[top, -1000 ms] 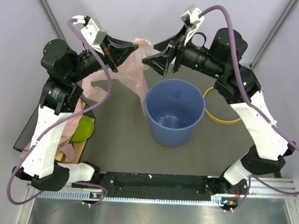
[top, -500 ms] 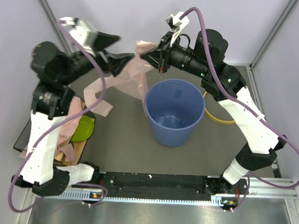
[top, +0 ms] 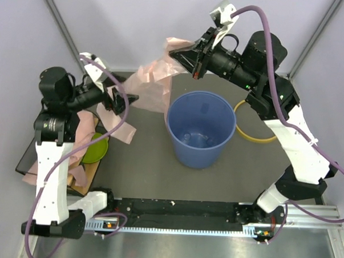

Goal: Put the trash bags into the trash bin

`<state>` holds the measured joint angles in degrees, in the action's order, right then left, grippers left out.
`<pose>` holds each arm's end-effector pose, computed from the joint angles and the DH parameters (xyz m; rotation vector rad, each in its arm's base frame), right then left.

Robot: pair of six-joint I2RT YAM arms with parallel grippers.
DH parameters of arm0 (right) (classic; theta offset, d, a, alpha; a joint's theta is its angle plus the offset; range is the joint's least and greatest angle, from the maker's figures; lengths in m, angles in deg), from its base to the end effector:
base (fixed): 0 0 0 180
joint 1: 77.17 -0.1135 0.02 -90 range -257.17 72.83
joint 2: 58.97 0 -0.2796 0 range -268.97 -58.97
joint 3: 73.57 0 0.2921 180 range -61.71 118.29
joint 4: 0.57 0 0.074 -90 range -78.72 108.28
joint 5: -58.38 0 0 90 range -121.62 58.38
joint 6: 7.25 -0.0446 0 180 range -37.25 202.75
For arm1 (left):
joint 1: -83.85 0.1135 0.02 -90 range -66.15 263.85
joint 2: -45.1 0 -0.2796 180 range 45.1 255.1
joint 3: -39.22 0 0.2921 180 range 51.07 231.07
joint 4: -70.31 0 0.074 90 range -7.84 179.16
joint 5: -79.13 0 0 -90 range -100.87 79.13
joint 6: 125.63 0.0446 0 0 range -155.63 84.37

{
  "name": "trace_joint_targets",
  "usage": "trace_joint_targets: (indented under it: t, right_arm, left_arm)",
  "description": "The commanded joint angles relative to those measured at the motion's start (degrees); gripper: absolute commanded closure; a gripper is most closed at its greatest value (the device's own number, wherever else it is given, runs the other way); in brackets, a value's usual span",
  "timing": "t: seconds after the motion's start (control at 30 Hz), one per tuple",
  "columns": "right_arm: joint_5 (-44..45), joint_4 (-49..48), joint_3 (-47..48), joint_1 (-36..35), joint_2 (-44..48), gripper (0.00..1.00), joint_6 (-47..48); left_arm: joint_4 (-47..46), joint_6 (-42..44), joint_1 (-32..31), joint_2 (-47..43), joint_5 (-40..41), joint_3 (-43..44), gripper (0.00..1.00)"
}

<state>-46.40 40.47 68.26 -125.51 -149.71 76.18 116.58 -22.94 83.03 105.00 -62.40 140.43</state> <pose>0.2058 0.2484 0.6408 -0.7292 1.2795 0.9679 0.2000 -0.0378 0.5394 0.8440 1.4255 -0.5836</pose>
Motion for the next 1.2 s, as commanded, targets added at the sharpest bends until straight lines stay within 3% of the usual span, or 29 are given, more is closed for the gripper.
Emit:
trace_joint_targets:
  t: [0.0,0.03,0.07,0.17,0.27,0.47,0.6,0.73,0.87,0.97,1.1,1.17]
  right_arm:
    - [-0.68,-3.44,2.92,-0.53,3.02,1.0,0.59]
    - [-0.6,-4.05,2.83,-0.53,3.37,1.0,0.85]
    - [0.28,-4.4,2.83,-0.53,4.16,1.0,1.2]
    - [1.95,-6.94,2.57,-0.53,5.83,1.0,2.52]
    - [3.96,-8.62,2.21,-0.53,8.2,1.0,4.8]
    - [12.83,-8.53,-3.22,-0.44,15.58,1.0,12.18]
    - [14.17,-8.62,-12.26,2.62,20.86,1.0,15.53]
    - [12.25,-9.15,-22.37,9.12,26.04,1.0,15.0]
    - [6.36,-11.87,-30.74,20.44,29.22,1.0,9.23]
    - [6.09,-13.89,-27.59,21.35,27.37,1.0,9.29]
    - [4.5,-15.92,-18.03,21.35,22.73,1.0,10.17]
    - [4.59,-15.92,-15.11,21.44,21.05,1.0,11.13]
  left_arm:
    - [-0.21,6.3,0.38,1.36,-4.27,0.11,0.43]
    - [-1.62,3.43,0.38,1.36,-6.46,0.46,0.56]
    - [-6.59,1.31,0.38,1.01,-7.96,1.33,0.82]
    - [-21.51,-11.69,-0.58,0.31,-11.4,2.65,1.0]
    - [-28.95,-22.34,-5.84,2.32,-11.32,7.81,1.0]
    - [-25.37,-23.94,-22.28,11.28,-7.01,21.0,1.0]
    - [-22.47,-20.61,-30.27,15.5,-4.38,23.4,1.0]
    - [-20.09,-18.23,-36.26,19.46,-2.35,24.02,1.0]
    - [-19.9,-14.88,-40.05,21.04,1.69,22.61,1.0]
    - [-25.52,-21.98,-39.61,23.24,3.89,22.53,1.0]
    - [-42.63,-38.46,-39.79,28.4,4.59,23.83,1.0]
    - [-46.79,-43.95,-39.96,31.14,4.94,27.0,1.0]
